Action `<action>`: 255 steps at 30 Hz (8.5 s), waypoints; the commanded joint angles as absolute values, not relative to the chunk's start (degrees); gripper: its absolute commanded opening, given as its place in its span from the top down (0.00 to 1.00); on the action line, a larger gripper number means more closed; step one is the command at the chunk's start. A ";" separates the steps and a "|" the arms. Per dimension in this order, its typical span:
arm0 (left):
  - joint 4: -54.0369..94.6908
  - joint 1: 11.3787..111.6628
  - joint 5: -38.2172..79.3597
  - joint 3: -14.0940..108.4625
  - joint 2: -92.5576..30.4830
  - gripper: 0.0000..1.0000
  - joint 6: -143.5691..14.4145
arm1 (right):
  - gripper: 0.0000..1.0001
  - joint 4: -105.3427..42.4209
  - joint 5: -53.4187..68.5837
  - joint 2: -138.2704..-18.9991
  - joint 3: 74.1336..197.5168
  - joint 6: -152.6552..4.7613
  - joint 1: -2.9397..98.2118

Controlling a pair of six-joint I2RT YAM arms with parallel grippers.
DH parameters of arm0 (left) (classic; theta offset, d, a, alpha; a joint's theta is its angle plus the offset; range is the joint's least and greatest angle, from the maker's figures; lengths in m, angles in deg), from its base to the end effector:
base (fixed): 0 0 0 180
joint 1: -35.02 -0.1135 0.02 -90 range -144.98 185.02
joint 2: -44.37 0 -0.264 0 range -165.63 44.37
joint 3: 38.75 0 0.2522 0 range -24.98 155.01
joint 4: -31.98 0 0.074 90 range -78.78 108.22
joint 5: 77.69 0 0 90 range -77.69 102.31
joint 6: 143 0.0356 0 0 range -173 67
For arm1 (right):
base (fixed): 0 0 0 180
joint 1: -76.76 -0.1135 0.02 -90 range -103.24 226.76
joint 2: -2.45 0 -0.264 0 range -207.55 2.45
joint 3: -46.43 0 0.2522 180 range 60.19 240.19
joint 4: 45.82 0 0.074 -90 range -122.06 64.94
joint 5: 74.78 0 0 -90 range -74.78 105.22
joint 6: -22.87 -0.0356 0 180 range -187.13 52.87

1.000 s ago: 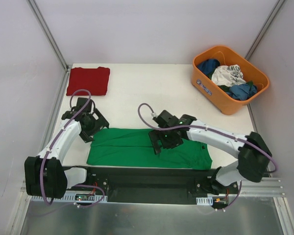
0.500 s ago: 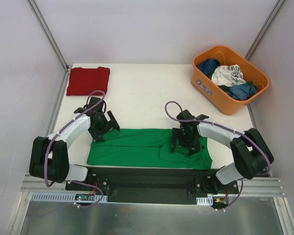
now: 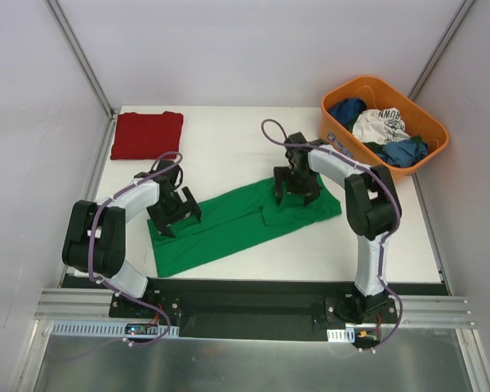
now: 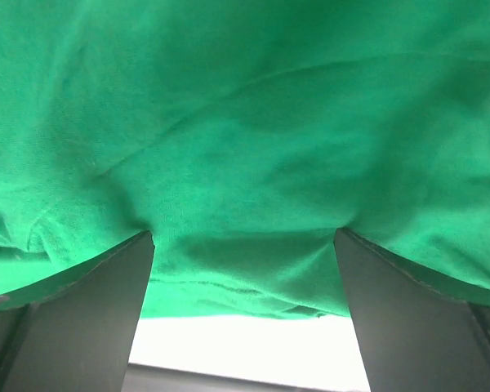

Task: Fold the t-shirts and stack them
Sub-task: Rotate the tshirt 90 degrees, then grab the bottom of the folded rectangular tshirt with both arms, then fold the folded rectangular tshirt in 1/3 of the way

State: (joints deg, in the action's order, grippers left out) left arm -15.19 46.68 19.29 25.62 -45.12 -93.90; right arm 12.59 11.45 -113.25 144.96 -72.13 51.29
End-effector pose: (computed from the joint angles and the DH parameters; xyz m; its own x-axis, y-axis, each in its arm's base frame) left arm 0.2726 -0.0607 0.1663 -0.8602 -0.4861 -0.1541 -0.4318 0.8552 -0.2867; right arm 0.3626 0.1753 0.1709 -0.9097 -0.3370 -0.2425 -0.3660 0.9267 0.0851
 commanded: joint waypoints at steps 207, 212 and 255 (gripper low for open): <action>-10.34 70.62 20.66 40.75 -36.56 1.00 -89.04 | 0.99 -3.57 8.02 -63.64 110.99 -68.54 32.00; -9.99 68.42 22.51 48.13 -44.91 1.00 -87.28 | 0.99 -4.20 8.81 -68.64 115.20 -65.74 36.42; -10.08 61.12 26.21 57.47 -56.21 0.01 -81.91 | 0.03 -7.80 4.15 -87.57 126.38 -63.97 50.84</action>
